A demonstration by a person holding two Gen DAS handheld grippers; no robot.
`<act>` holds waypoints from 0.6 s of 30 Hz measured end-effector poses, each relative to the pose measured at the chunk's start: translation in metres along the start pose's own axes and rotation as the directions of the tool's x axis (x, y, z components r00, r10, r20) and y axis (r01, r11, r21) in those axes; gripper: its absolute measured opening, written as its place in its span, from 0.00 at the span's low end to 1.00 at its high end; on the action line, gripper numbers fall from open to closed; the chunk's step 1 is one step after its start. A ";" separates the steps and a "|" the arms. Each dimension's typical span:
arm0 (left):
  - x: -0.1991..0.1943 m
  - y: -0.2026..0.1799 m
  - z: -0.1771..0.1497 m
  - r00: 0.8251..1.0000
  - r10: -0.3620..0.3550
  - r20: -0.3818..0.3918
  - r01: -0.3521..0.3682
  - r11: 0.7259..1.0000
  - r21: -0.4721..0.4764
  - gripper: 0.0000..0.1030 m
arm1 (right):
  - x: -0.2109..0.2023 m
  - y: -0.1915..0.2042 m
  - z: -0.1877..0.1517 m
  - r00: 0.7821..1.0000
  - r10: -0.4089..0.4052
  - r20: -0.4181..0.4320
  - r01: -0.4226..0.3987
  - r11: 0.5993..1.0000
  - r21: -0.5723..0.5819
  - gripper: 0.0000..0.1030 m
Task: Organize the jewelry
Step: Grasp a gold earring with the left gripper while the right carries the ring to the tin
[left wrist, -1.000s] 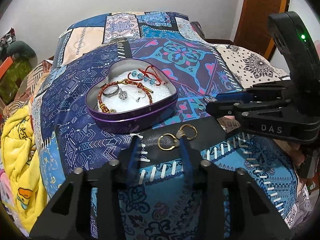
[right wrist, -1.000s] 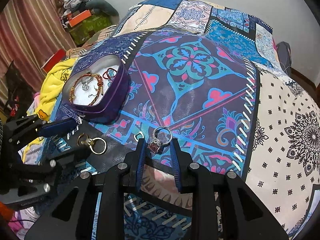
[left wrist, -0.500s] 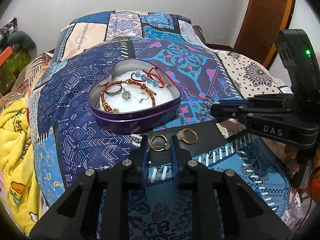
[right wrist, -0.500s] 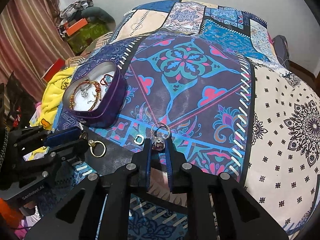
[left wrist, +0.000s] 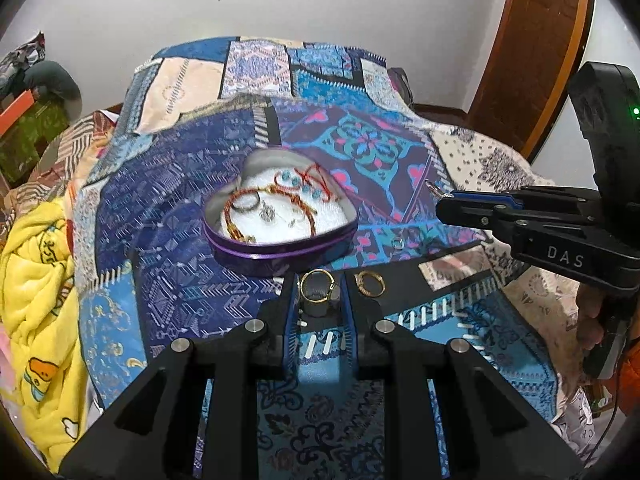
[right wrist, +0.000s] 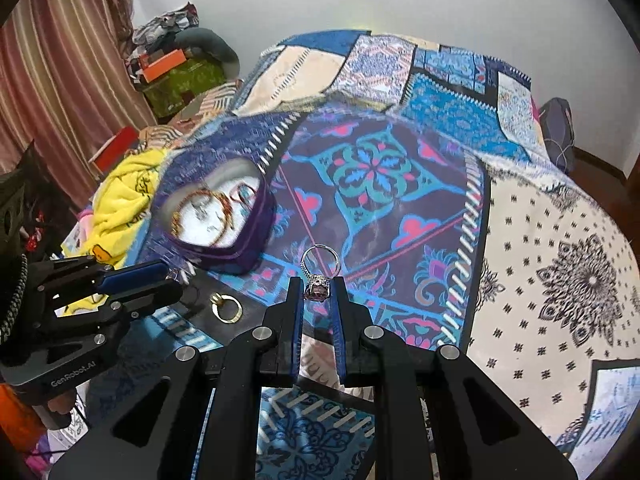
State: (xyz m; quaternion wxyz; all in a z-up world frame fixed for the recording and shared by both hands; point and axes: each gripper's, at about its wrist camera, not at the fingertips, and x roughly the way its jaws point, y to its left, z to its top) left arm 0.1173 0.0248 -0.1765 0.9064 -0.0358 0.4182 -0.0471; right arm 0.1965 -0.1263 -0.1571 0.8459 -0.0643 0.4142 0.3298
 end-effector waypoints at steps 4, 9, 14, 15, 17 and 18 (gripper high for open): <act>-0.014 0.000 0.007 0.999 0.008 0.038 -0.009 1.000 0.008 0.19 | -0.011 0.007 0.007 0.999 0.003 0.036 -0.002 1.000 -0.011 0.11; -0.030 -0.001 0.016 0.996 0.027 0.088 -0.029 0.999 0.022 0.19 | -0.022 0.018 0.017 0.997 0.011 0.076 -0.009 0.999 -0.031 0.11; -0.040 0.000 0.022 0.991 0.057 0.124 -0.061 0.998 0.031 0.19 | -0.030 0.027 0.025 0.994 0.025 0.109 -0.020 0.999 -0.048 0.11; -0.042 0.001 0.023 0.990 0.061 0.130 -0.065 0.997 0.030 0.19 | -0.031 0.029 0.027 0.993 0.029 0.116 -0.023 0.998 -0.053 0.11; -0.044 0.005 0.026 0.988 0.067 0.142 -0.071 0.997 0.022 0.19 | -0.032 0.033 0.031 0.991 0.038 0.127 -0.030 0.998 -0.062 0.11; -0.045 0.008 0.028 0.987 0.070 0.146 -0.073 0.997 0.017 0.19 | -0.032 0.035 0.033 0.990 0.042 0.132 -0.034 0.997 -0.065 0.11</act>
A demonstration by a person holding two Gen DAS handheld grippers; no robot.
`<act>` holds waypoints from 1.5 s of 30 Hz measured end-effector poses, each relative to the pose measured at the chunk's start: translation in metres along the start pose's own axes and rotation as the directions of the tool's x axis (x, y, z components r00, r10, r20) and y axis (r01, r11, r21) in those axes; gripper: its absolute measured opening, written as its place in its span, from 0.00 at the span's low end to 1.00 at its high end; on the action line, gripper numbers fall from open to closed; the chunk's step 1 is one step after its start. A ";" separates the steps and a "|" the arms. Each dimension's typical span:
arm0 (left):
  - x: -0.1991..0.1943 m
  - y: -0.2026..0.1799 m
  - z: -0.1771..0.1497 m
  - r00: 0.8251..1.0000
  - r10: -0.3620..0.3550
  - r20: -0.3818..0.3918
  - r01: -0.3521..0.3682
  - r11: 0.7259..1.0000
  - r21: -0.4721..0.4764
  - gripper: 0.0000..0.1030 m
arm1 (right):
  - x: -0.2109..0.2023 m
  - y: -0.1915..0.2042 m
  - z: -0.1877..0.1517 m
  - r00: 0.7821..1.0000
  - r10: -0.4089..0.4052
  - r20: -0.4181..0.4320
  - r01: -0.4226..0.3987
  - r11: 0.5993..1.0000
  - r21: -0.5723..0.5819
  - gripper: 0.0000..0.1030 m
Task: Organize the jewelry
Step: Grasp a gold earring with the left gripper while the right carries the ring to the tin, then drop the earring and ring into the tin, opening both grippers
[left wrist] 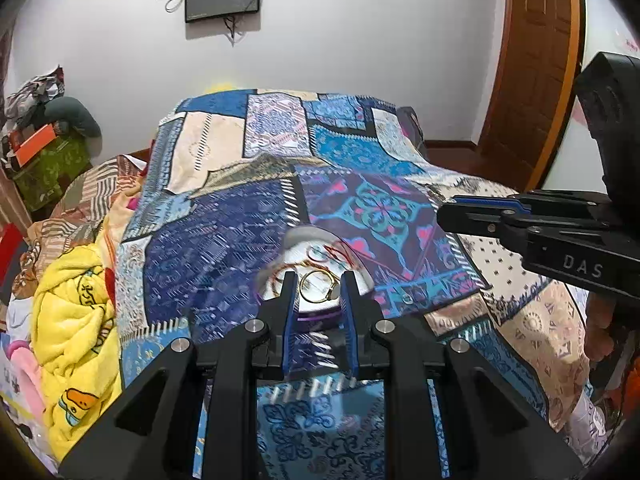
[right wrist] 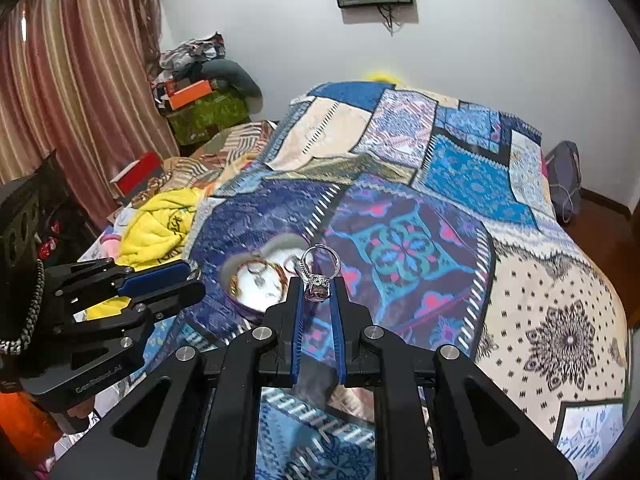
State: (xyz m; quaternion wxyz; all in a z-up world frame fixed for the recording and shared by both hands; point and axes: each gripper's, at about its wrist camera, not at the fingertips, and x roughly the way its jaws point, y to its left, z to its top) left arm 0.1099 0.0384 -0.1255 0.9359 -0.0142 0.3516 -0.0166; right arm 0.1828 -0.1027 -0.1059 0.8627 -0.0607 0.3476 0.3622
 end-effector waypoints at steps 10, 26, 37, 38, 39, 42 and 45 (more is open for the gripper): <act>0.017 0.020 -0.001 1.000 0.002 -0.025 -0.003 1.000 -0.020 0.19 | 0.030 0.017 0.007 0.998 0.052 -0.043 -0.054 0.998 -0.035 0.11; 0.057 0.031 -0.002 0.994 -0.065 -0.090 0.060 0.997 -0.055 0.19 | 0.082 0.016 -0.002 0.981 0.084 -0.176 -0.093 0.995 -0.042 0.11; 0.060 0.033 -0.001 0.994 -0.050 -0.092 0.046 0.998 -0.049 0.19 | 0.083 0.015 -0.003 0.983 0.085 -0.160 -0.094 0.994 -0.049 0.12; 0.059 0.033 -0.001 0.994 -0.047 -0.093 0.043 0.998 -0.050 0.19 | 0.082 0.015 -0.003 0.985 0.079 -0.151 -0.088 0.995 -0.052 0.12; 0.059 0.034 -0.001 0.995 -0.044 -0.094 0.039 0.998 -0.051 0.19 | 0.081 0.016 -0.002 0.986 0.073 -0.147 -0.082 0.995 -0.058 0.12; 0.057 0.035 -0.001 0.995 -0.034 -0.092 0.029 0.998 -0.061 0.21 | 0.079 0.018 -0.002 0.989 0.053 -0.141 -0.065 0.995 -0.080 0.12; 0.054 0.038 -0.001 0.996 -0.025 -0.083 0.019 0.997 -0.075 0.22 | 0.078 0.018 -0.002 0.989 0.043 -0.144 -0.057 0.994 -0.090 0.12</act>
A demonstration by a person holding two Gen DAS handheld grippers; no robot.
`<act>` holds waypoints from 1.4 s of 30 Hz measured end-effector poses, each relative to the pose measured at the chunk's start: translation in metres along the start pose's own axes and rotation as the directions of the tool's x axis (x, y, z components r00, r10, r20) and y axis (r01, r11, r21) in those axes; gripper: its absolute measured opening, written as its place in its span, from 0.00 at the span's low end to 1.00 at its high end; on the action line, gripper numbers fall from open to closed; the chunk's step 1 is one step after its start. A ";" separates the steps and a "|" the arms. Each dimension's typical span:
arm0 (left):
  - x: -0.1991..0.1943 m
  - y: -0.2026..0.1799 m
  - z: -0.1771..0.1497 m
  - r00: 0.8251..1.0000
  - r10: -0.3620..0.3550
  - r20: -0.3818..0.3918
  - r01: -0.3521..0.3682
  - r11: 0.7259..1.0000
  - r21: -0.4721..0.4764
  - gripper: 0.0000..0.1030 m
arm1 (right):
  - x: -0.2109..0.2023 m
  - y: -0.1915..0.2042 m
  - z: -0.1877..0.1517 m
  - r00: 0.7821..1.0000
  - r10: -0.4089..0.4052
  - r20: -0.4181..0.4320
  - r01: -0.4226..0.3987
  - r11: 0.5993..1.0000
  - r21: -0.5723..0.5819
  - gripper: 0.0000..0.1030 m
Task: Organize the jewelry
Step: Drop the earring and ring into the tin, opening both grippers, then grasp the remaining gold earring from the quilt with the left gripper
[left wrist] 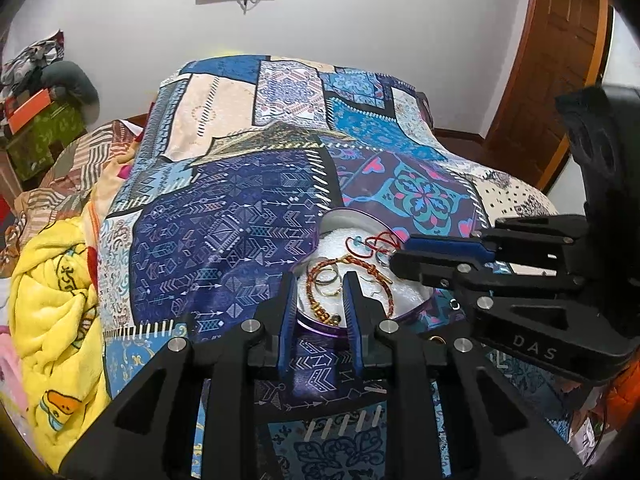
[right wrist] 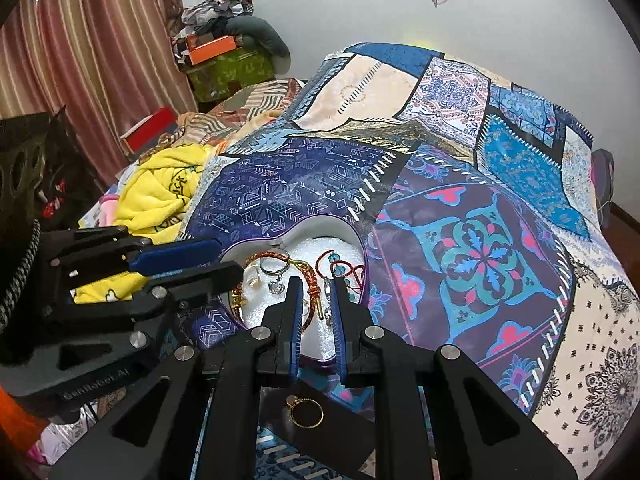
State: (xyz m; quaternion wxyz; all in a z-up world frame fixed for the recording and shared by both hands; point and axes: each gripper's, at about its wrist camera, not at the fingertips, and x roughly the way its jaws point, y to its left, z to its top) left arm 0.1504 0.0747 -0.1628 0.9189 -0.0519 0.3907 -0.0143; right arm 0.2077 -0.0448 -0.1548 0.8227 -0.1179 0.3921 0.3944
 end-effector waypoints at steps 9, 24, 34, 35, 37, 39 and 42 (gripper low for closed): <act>-0.013 0.002 -0.001 1.000 0.020 0.015 -0.020 1.000 -0.016 0.27 | -0.016 -0.005 -0.003 1.000 -0.010 0.012 0.009 1.000 0.018 0.14; -0.017 -0.028 -0.020 0.999 -0.027 -0.044 0.028 0.999 0.026 0.44 | -0.046 -0.032 -0.034 0.997 -0.072 -0.022 0.073 0.995 0.062 0.23; 0.011 -0.061 -0.039 0.986 -0.072 -0.153 0.086 0.993 0.085 0.44 | -0.046 -0.056 -0.063 0.993 -0.076 -0.089 0.083 0.993 0.087 0.23; 0.014 -0.064 -0.040 0.985 -0.075 -0.158 0.090 0.992 0.093 0.44 | -0.044 -0.056 -0.064 0.993 -0.074 -0.094 0.082 0.993 0.086 0.23; 0.018 -0.070 -0.041 0.983 -0.074 -0.169 0.093 0.990 0.108 0.44 | -0.041 -0.058 -0.067 0.993 -0.069 -0.100 0.078 0.993 0.090 0.23; 0.024 -0.073 -0.041 0.981 -0.071 -0.180 0.092 0.990 0.111 0.44 | -0.038 -0.060 -0.069 0.993 -0.055 -0.105 0.066 0.993 0.103 0.23; 0.029 -0.078 -0.040 0.981 -0.069 -0.184 0.094 0.987 0.131 0.44 | -0.035 -0.061 -0.070 0.993 -0.045 -0.105 0.056 0.993 0.107 0.23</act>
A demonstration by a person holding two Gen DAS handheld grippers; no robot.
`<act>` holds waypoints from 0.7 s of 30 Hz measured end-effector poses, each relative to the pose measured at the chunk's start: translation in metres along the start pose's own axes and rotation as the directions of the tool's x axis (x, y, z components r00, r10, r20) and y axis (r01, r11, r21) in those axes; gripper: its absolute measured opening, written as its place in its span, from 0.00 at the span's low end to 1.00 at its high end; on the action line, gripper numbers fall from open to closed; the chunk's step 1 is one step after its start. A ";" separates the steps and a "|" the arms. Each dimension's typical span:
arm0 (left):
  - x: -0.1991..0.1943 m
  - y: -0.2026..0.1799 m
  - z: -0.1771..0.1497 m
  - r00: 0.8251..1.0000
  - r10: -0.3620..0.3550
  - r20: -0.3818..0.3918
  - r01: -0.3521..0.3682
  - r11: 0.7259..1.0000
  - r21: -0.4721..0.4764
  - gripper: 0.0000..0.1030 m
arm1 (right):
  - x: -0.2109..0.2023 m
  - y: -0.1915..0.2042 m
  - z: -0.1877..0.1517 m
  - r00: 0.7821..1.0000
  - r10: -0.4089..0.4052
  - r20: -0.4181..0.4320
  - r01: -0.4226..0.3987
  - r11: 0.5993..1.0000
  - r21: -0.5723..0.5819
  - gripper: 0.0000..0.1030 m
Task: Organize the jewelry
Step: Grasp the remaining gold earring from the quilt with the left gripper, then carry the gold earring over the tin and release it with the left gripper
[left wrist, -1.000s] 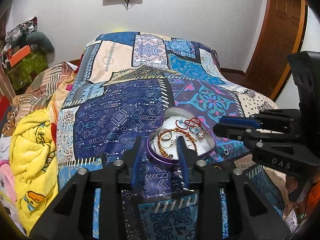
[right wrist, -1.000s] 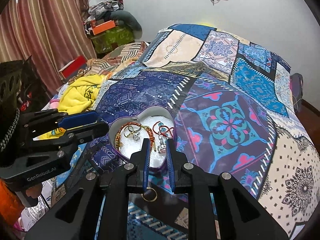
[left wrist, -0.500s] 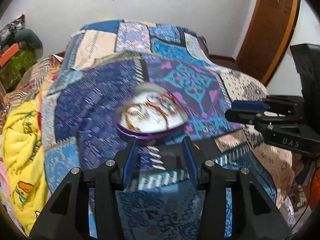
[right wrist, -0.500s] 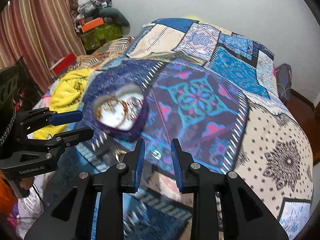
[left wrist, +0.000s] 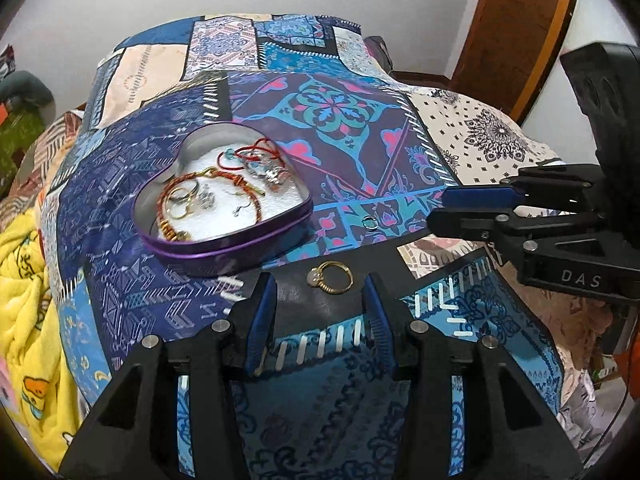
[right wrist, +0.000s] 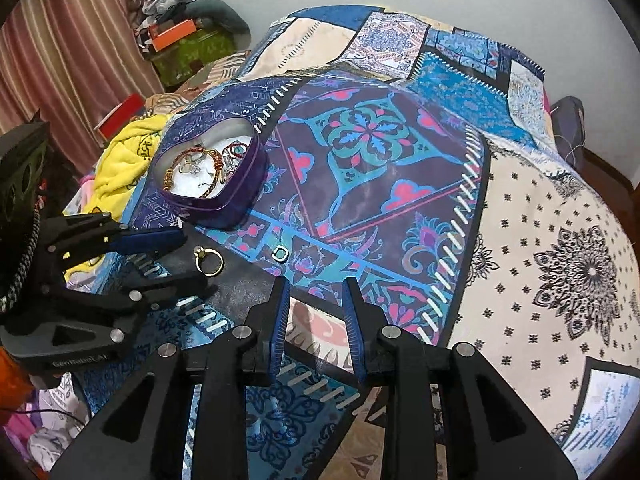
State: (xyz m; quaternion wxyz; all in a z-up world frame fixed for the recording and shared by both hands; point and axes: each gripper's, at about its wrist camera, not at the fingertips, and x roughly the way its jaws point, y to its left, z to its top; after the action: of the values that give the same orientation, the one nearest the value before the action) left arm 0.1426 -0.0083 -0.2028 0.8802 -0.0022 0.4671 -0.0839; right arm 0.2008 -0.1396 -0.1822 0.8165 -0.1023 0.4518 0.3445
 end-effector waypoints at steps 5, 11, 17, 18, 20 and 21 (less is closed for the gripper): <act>0.005 -0.003 0.003 1.000 -0.004 0.005 0.004 1.000 0.018 0.43 | 0.008 0.002 0.000 1.000 0.014 -0.010 -0.014 1.000 -0.004 0.23; 0.009 -0.004 0.003 1.000 0.018 0.009 -0.018 0.999 0.042 0.24 | 0.013 0.002 -0.001 0.999 0.041 -0.012 -0.041 0.999 0.002 0.23; 0.008 -0.003 0.002 1.000 0.008 0.023 -0.008 0.999 0.037 0.24 | 0.021 0.008 0.002 0.998 0.054 -0.018 -0.055 0.998 -0.014 0.23; 0.007 -0.003 0.002 1.000 0.009 0.024 -0.010 0.999 0.034 0.24 | 0.022 0.010 0.003 0.998 0.056 -0.018 -0.056 0.998 -0.020 0.23; 0.006 -0.002 0.001 1.000 0.015 0.026 -0.016 1.000 0.026 0.24 | 0.026 0.014 0.005 0.998 0.054 -0.019 -0.055 0.998 -0.036 0.23; 0.005 -0.001 0.001 0.999 0.018 0.028 -0.019 1.000 0.021 0.24 | 0.027 0.015 0.006 0.999 0.047 -0.021 -0.048 0.998 -0.043 0.23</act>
State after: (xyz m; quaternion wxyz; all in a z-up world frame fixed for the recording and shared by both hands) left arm 0.1460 -0.0098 -0.2060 0.8874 0.0104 0.4537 -0.0807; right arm 0.2046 -0.1126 -0.1985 0.8011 -0.1127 0.4545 0.3727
